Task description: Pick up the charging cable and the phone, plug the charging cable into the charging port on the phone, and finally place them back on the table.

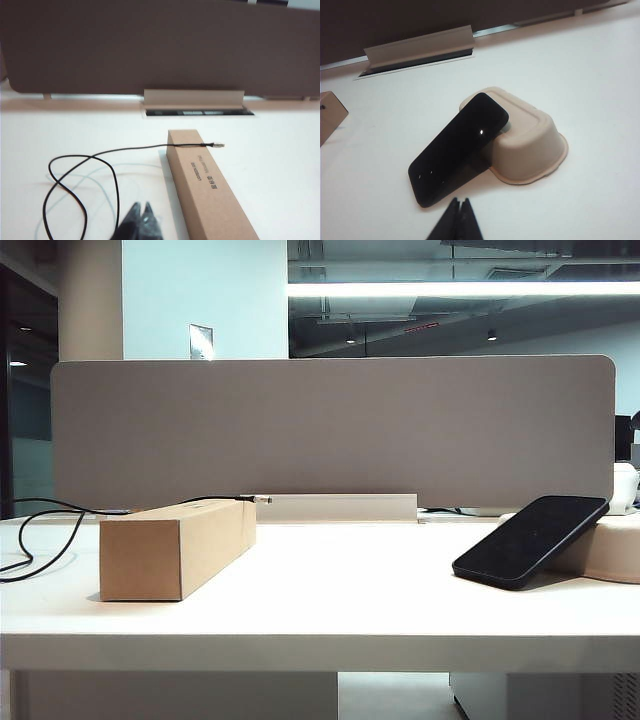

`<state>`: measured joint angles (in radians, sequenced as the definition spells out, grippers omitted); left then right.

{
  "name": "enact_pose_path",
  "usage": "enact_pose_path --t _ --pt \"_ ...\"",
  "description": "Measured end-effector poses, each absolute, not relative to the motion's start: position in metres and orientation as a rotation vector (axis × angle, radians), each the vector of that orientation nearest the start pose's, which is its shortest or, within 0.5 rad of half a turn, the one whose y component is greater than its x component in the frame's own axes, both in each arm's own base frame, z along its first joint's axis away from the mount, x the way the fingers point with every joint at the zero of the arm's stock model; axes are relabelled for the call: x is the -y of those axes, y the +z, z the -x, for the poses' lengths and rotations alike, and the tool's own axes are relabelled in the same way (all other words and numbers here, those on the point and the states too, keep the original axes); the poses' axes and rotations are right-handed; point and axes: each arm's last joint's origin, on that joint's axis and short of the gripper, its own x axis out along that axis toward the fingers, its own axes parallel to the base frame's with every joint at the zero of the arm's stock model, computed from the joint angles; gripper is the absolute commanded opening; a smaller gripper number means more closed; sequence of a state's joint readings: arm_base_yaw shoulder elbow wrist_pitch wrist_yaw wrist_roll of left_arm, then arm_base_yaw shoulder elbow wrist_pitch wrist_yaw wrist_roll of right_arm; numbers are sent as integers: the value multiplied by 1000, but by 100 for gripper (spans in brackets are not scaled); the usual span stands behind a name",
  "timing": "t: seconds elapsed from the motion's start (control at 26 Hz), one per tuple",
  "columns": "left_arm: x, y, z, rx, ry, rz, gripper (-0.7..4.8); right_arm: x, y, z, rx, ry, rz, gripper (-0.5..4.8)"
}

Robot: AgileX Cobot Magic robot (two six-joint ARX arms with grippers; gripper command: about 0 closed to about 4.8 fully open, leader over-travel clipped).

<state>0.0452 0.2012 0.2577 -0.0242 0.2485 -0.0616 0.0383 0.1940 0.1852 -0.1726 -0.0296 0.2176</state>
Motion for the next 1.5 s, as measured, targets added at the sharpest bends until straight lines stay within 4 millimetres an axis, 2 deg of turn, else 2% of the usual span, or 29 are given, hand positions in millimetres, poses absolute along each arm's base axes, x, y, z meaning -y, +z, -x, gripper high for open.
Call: enact_pose_path --t 0.27,0.73,0.85,1.04,1.15,1.39,1.5 --pt "3 255 -122 -69 -255 72 -6 -6 212 -119 -279 35 -300 -4" --pt "3 284 -170 -188 -330 99 -6 -11 201 -150 -437 127 -357 -2" --pt "2 293 -188 -216 -332 105 -6 -11 195 -156 -483 118 -383 43" --pt "3 308 -210 -223 -372 110 -6 -14 186 -170 -535 179 -440 161" --pt "2 317 -225 -232 -379 112 -6 -16 180 -179 -550 206 -505 178" --pt "3 336 -248 -236 -432 118 -6 -17 168 -194 -586 222 -591 327" --pt "8 338 -255 -245 -455 117 -6 -19 162 -201 -599 243 -632 352"
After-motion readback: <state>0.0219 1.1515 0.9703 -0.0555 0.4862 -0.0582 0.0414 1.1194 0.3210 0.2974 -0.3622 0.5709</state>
